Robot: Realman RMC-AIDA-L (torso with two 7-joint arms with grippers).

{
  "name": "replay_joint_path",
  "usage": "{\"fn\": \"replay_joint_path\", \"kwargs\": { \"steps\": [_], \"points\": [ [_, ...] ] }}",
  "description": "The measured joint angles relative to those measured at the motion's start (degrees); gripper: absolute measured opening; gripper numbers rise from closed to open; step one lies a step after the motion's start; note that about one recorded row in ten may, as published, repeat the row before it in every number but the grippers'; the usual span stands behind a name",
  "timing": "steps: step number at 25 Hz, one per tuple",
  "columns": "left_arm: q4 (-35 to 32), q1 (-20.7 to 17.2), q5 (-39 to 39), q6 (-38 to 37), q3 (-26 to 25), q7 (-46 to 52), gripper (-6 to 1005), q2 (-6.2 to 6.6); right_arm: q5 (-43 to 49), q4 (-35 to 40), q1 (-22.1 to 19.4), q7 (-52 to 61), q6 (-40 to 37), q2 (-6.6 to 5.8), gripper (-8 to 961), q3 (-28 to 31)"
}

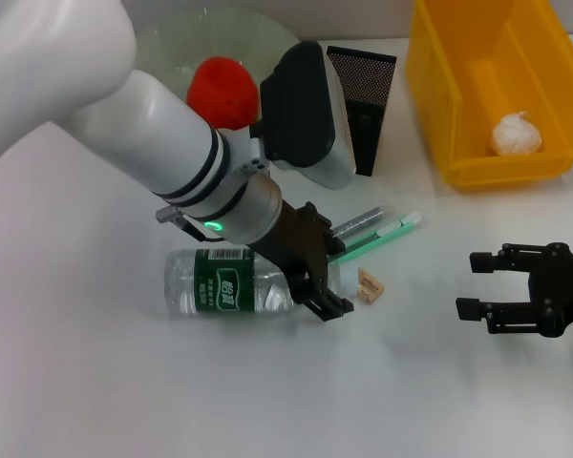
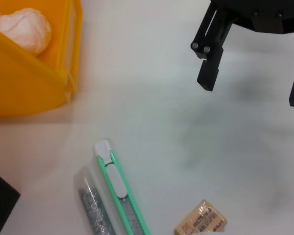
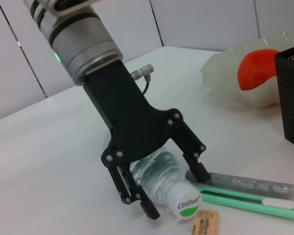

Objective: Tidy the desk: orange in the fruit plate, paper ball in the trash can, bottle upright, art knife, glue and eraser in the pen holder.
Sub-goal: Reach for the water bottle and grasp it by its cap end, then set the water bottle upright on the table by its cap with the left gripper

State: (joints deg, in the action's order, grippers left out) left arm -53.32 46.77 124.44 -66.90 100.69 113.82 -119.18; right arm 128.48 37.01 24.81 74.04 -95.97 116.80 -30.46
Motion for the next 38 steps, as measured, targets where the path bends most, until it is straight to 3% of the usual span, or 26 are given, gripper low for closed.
{"fn": "replay_joint_path", "kwargs": {
  "steps": [7,13,26,34,38],
  "points": [
    [0.1,-0.1,0.6,1.1,1.3,0.0,784,0.00,0.0,0.0,0.0,0.0,0.0,0.01,759,-0.1],
    [0.2,-0.1,0.8,1.9,2.3,0.2,658,0.00,0.0,0.0,-0.1,0.0,-0.2,0.01,759,0.1],
    [-0.2,-0.1,2.0,4.7,6.2,2.1,579,0.00,-0.2,0.0,-0.2,0.1,-0.4,0.01,759,0.3],
    [-1.0,-0.2,2.3,4.0,6.1,4.0,451,0.00,-0.2,-0.1,-0.1,0.1,-0.4,0.01,759,0.1],
    [-3.5,-1.3,2.3,2.1,4.4,5.4,451,0.07,-0.2,-0.1,0.0,0.0,-0.2,0.01,759,-0.1]
  ]
}}
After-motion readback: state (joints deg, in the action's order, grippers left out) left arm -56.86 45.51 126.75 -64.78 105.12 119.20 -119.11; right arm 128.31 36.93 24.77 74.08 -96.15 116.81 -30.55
